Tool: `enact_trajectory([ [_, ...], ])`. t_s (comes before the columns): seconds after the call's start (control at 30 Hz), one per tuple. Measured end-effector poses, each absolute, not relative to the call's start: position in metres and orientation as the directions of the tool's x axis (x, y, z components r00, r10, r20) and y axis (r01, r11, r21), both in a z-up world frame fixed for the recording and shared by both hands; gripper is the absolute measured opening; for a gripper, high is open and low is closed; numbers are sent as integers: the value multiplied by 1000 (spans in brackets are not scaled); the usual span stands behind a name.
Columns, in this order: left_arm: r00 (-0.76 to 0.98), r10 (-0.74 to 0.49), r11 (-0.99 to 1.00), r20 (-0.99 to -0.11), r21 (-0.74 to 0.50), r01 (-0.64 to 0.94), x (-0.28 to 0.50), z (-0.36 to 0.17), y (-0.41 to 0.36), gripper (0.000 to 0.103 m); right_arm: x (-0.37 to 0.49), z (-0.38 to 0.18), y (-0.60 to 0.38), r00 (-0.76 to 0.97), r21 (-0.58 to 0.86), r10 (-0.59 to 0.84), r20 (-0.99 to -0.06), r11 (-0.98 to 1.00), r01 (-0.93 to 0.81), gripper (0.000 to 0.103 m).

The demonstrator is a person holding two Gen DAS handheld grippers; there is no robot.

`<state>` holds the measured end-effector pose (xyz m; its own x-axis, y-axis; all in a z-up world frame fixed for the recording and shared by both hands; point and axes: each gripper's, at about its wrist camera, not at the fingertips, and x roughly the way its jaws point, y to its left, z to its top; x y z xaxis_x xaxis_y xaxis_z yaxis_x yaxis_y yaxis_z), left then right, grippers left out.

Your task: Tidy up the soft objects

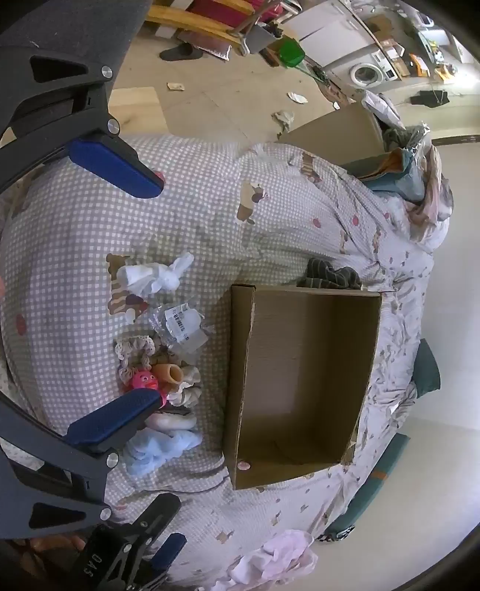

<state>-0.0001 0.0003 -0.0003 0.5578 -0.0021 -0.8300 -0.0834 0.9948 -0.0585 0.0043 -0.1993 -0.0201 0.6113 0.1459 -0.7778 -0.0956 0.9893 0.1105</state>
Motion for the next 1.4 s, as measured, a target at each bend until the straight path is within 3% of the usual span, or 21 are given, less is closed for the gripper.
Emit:
enact_trajectory([
  [1.4, 540, 23, 995, -841, -34, -95, -1, -9, 1, 103, 6, -20, -201, 602, 142, 166, -781, 986, -87, 103],
])
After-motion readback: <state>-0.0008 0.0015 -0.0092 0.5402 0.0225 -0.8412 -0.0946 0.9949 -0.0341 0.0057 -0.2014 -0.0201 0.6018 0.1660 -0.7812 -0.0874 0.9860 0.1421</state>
